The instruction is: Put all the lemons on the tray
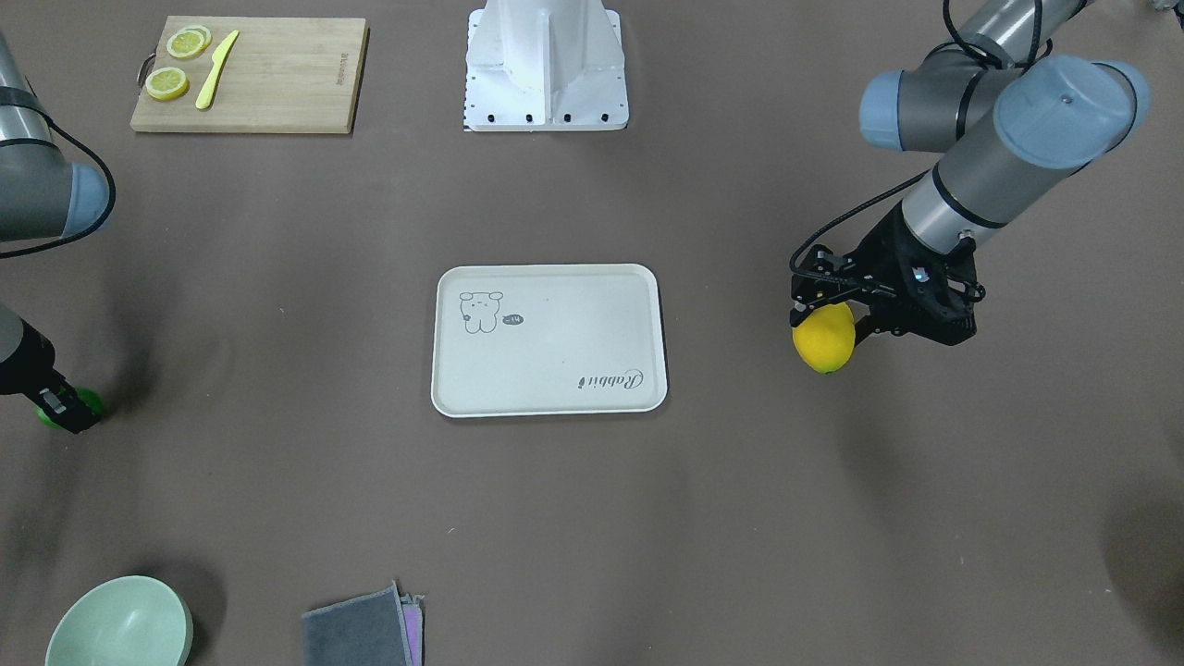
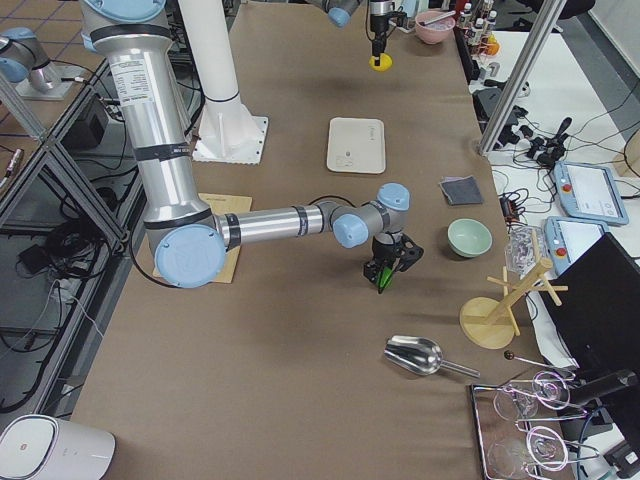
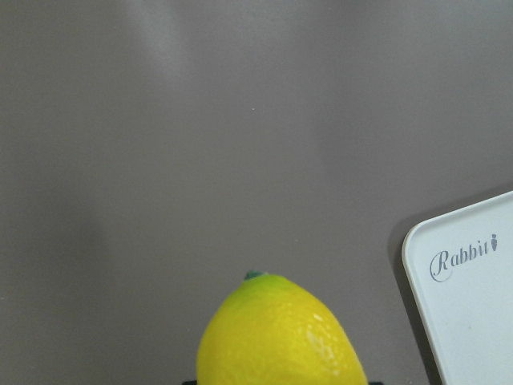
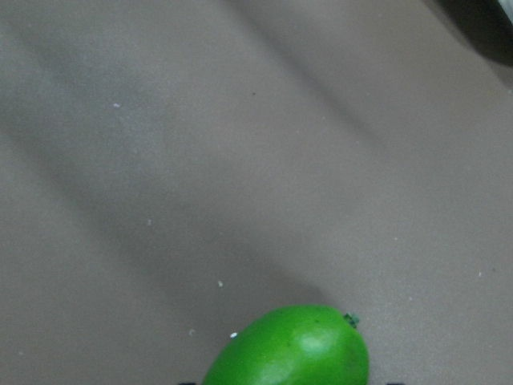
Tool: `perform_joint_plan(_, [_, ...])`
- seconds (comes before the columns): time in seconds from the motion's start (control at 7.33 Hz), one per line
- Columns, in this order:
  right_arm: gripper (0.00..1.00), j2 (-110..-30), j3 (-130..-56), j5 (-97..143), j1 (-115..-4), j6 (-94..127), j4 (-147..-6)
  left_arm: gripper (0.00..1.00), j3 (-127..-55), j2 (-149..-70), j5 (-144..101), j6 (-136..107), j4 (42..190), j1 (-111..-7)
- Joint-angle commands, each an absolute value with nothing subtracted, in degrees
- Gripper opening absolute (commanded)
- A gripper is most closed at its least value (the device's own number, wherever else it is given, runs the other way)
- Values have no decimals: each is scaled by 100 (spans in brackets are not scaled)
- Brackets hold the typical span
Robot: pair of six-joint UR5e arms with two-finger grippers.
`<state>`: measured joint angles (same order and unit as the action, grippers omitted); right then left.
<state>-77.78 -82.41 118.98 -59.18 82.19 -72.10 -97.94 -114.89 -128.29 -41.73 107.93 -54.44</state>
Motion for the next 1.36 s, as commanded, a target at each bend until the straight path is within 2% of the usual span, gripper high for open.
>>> perform_joint_plan(0.0, [0,-7761,-8602,11909,-5924,8253,-7216,0,-9870,-11688,-12779,-4785,10819,-5370])
perform_joint_plan(0.68, [0,-7165,-9911,12199,-5671,8104,-7216,0,-9809,-12357,-11980,-6265,10819,-4378])
perform_joint_plan(1.23, [0,-6286,-9896,12138,-4696,6675,-7198,0,-9826,-12384,-10778,-7380,10846,-3570])
